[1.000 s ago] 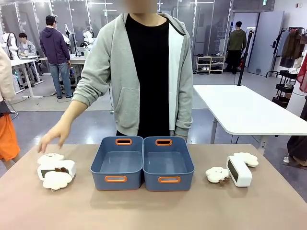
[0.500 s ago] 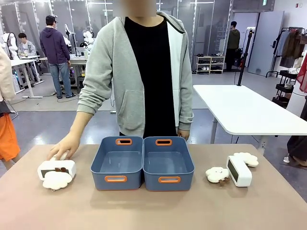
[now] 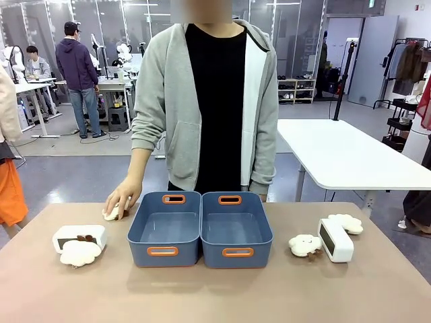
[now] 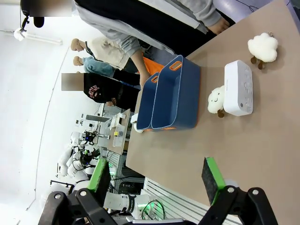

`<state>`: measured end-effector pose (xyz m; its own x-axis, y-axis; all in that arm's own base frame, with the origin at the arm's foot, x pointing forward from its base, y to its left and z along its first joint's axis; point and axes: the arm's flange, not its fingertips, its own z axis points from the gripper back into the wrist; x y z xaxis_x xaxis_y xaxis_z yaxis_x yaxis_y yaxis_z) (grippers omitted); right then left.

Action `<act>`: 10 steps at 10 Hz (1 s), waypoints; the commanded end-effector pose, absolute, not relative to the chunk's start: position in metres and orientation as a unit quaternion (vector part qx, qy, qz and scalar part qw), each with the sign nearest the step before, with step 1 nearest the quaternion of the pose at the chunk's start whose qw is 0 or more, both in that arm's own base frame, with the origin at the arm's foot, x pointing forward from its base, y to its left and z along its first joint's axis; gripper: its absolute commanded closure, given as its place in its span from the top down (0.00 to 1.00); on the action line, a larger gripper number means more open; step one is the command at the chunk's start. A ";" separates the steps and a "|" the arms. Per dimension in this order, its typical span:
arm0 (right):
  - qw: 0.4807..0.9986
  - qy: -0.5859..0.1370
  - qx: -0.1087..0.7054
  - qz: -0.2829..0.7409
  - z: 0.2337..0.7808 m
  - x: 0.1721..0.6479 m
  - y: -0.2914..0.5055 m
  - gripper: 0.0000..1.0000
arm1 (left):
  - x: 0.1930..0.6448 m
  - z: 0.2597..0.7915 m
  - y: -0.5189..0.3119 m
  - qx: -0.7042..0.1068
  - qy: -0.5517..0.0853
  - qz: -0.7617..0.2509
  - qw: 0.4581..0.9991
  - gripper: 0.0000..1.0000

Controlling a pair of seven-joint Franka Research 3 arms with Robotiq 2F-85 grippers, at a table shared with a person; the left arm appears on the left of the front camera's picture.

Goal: Sort the digital clocks into the basket.
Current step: Pick up the Digital clock from the table and place it into the empty Plastic storage basket.

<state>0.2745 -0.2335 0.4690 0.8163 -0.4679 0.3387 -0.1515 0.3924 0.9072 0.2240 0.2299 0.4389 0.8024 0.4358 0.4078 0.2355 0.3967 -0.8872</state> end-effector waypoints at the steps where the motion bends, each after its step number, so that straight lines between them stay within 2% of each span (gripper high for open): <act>1: 0.783 -0.287 0.543 -0.096 0.470 0.275 -0.235 1.00 | 0.223 0.440 0.231 -0.551 -0.309 0.062 0.772 1.00; 3: 0.784 -0.286 0.542 -0.101 0.469 0.275 -0.233 1.00 | 0.223 0.440 0.231 -0.551 -0.309 0.062 0.772 1.00; 6: 0.894 -0.288 0.332 -0.083 0.477 0.306 -0.189 1.00 | 0.223 0.440 0.231 -0.551 -0.309 0.062 0.772 1.00; 9: 0.947 -0.267 0.159 -0.077 0.471 0.352 -0.132 1.00 | 0.223 0.440 0.231 -0.551 -0.309 0.062 0.772 1.00; 10: 0.953 -0.263 0.129 -0.074 0.468 0.358 -0.116 1.00 | 0.223 0.440 0.231 -0.551 -0.309 0.062 0.772 1.00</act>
